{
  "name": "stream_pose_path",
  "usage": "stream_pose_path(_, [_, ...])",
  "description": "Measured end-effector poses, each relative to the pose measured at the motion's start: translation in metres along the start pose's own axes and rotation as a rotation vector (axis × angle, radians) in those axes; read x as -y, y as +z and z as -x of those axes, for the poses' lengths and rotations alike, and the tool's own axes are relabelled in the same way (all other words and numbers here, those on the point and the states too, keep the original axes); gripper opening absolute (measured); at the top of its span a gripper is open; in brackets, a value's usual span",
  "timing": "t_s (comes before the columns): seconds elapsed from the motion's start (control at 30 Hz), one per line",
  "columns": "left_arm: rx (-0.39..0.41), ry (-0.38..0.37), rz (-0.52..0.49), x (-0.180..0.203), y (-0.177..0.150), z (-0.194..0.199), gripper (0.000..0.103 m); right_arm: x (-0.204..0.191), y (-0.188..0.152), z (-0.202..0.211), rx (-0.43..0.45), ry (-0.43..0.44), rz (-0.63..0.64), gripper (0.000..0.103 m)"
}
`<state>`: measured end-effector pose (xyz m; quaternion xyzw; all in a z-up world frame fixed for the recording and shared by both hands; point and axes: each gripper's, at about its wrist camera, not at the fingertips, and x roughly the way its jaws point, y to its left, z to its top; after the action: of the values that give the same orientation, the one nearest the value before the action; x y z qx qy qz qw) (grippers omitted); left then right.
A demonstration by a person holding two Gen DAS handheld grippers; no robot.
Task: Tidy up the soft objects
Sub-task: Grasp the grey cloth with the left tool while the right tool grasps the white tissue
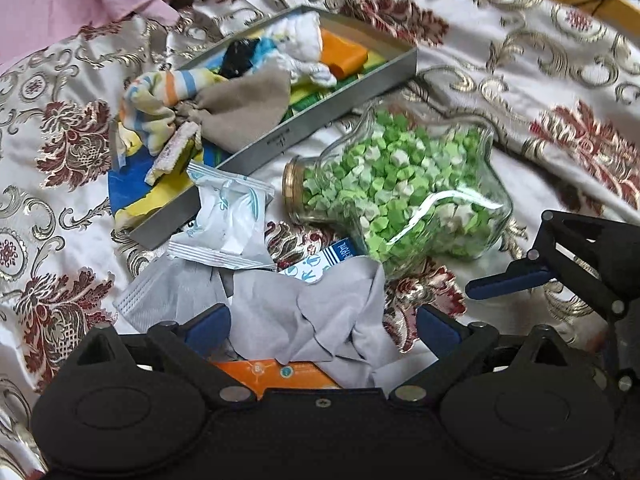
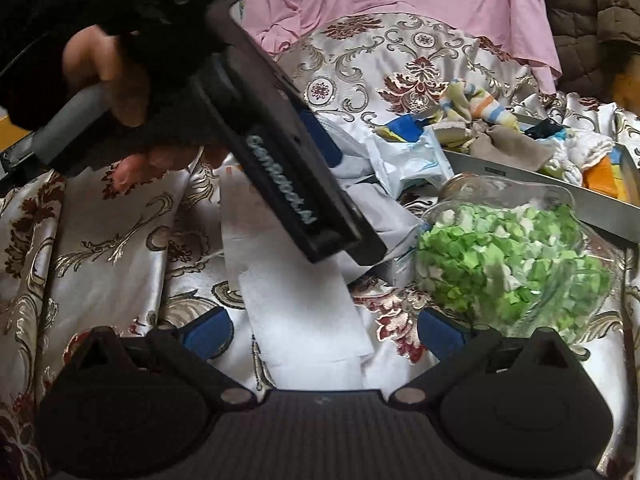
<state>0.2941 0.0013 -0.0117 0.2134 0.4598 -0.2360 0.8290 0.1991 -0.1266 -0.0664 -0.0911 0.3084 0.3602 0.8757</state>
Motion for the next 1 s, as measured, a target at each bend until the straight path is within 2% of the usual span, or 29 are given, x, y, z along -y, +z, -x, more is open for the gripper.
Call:
stream_pose_path(0.13, [-0.035, 0.000, -0.014, 0.000, 0.005, -0.007, 0.091, -0.001, -0.002, -0.005, -0.020, 0.013, 0.004, 0.091])
stream_pose_path(0.23, [-0.070, -0.003, -0.016, -0.001, 0.008, -0.010, 0.082, 0.000, -0.002, -0.006, -0.014, 0.017, -0.006, 0.084])
stream_pose_path(0.3, [-0.091, -0.010, -0.015, -0.002, 0.008, -0.011, 0.065, 0.001, -0.001, -0.006, -0.015, 0.017, -0.014, 0.079])
stream_pose_path(0.37, [-0.102, 0.000, -0.030, -0.001, 0.008, -0.011, 0.056, 0.002, -0.002, -0.008, -0.026, 0.019, -0.022, 0.068])
stream_pose_path(0.43, [-0.101, 0.001, -0.018, -0.003, 0.008, -0.011, 0.051, 0.003, -0.003, -0.009, -0.036, 0.016, -0.030, 0.057])
stream_pose_path(0.5, [-0.101, -0.007, 0.006, -0.005, 0.009, -0.010, 0.041, 0.005, -0.005, -0.008, -0.040, 0.013, -0.036, 0.052])
stream_pose_path(0.57, [-0.094, -0.009, 0.014, -0.004, 0.009, -0.008, 0.034, 0.005, -0.006, -0.006, -0.040, 0.007, -0.044, 0.039])
stream_pose_path(0.67, [-0.073, 0.002, 0.022, -0.001, 0.009, -0.002, 0.023, 0.007, -0.006, -0.005, -0.038, 0.000, -0.051, 0.026])
stream_pose_path(0.7, [-0.064, 0.006, 0.031, 0.000, 0.008, 0.000, 0.018, 0.007, -0.006, -0.004, -0.039, -0.003, -0.052, 0.025])
stream_pose_path(0.83, [-0.013, 0.018, 0.082, 0.002, 0.005, 0.012, 0.016, 0.007, -0.007, 0.001, -0.026, -0.018, -0.057, 0.016])
stream_pose_path(1.0, [0.088, 0.030, 0.198, 0.008, -0.008, 0.032, 0.014, 0.007, -0.006, 0.020, 0.018, -0.063, -0.047, 0.014])
